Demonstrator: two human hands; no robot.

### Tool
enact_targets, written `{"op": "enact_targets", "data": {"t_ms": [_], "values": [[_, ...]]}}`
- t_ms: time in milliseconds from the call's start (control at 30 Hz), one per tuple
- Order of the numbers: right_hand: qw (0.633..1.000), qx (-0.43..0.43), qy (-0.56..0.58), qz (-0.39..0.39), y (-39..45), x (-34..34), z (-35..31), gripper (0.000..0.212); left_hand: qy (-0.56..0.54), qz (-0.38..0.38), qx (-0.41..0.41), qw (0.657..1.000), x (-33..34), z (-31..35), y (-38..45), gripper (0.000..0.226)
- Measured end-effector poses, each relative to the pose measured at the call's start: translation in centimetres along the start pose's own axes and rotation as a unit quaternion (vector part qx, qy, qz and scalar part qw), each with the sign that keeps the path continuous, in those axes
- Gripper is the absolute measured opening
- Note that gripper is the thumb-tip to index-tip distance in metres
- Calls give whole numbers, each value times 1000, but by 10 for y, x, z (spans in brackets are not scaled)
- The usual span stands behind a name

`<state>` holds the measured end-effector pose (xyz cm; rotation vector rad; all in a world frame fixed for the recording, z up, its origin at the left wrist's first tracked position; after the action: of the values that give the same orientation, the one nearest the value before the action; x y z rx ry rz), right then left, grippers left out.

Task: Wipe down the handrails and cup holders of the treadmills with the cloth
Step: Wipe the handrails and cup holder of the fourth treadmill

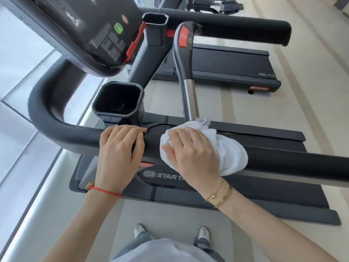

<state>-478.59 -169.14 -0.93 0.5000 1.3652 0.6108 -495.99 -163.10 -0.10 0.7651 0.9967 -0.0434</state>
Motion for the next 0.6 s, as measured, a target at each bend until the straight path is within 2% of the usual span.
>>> {"op": "enact_targets", "data": {"t_ms": [333, 467, 600], "values": [[998, 55, 26, -34, 65, 29, -111, 49, -34, 9, -20, 999, -35, -85, 8, 27], [995, 94, 18, -18, 73, 30, -120, 47, -52, -3, -11, 999, -41, -104, 19, 27], [993, 98, 73, 4, 73, 26, -113, 41, -78, 0, -5, 997, -43, -111, 34, 25]]}}
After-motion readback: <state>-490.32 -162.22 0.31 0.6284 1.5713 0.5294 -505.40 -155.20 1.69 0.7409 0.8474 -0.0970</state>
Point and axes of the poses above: each hand's wrist, its own y-axis towards the middle knuckle, its own x-axis out of the palm, z = x × y, the point moved 1 cm from there along y, towards the middle knuckle
